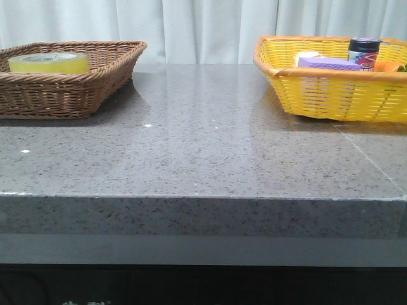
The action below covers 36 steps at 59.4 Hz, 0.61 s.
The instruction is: Transfer tape with both arms
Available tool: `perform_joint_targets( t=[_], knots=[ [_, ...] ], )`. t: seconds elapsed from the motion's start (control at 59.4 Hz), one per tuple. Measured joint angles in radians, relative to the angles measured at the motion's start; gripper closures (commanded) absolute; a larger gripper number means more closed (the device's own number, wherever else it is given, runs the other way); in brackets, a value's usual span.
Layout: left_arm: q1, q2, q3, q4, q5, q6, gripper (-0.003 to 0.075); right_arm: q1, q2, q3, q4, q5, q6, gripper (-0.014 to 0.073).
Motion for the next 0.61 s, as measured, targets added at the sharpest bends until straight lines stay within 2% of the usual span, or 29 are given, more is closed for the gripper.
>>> perform_joint_targets(
  t=[0.32, 0.421, 0.606],
  knots=[
    [0.0, 0.0, 0.0, 0.0, -0.002, 0.0, 0.0741, -0.015, -0.052, 0.051, 0.0, -0.028, 0.0, 0.0662],
    [0.0, 0.0, 0.0, 0.0, -0.002, 0.0, 0.0741, -0.066, -0.116, 0.14, 0.0, -0.102, 0.0, 0.0662],
    [0.0, 0.0, 0.0, 0.0, -0.002, 0.0, 0.0741, -0.221, -0.294, 0.376, 0.0, -0.341, 0.0, 0.0662]
  ],
)
